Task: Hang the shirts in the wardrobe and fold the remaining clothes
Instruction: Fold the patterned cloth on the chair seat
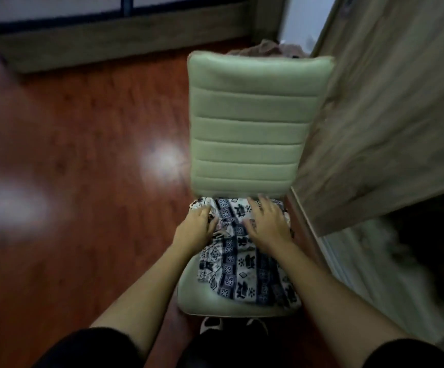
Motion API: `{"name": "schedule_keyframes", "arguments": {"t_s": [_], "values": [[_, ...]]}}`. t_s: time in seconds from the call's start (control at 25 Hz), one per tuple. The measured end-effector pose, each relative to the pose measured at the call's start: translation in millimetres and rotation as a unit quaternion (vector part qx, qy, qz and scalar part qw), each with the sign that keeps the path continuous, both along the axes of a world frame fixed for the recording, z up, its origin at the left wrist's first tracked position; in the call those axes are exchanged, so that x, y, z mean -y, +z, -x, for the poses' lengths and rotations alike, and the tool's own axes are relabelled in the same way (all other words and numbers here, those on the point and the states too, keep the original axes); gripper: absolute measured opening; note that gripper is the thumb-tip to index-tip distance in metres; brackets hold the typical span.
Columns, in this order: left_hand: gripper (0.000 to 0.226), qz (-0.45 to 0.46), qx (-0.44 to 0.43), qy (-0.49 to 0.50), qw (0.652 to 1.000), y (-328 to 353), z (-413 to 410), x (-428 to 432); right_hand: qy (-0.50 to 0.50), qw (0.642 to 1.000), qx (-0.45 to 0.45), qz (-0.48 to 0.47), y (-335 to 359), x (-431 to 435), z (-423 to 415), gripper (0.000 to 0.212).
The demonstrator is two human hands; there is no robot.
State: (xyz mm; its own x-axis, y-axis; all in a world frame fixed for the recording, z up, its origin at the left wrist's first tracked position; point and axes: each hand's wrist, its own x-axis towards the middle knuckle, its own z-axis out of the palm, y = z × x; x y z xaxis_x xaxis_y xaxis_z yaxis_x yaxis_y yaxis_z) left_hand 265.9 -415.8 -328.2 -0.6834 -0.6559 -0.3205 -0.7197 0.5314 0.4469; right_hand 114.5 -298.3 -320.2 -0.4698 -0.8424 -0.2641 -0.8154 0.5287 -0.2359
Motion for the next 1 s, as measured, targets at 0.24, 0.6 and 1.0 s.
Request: {"name": "schedule_keyframes", "arguments": {"t_s": [0.24,0.6,1.0], "values": [[0.049,-0.100,0.069,0.140,0.983,-167,-52,-38,0.190,0.980,-0.009,-0.061,-161,48,-19,0.061],[0.044,-0.138,0.003,0.164,0.977,-252,-73,-54,0.466,0.858,-0.191,-0.099,-248,146,-38,0.038],[0.038,0.001,0.175,0.019,0.984,-181,-90,48,0.483,0.849,-0.214,-0.012,-182,110,0,0.008]]}}
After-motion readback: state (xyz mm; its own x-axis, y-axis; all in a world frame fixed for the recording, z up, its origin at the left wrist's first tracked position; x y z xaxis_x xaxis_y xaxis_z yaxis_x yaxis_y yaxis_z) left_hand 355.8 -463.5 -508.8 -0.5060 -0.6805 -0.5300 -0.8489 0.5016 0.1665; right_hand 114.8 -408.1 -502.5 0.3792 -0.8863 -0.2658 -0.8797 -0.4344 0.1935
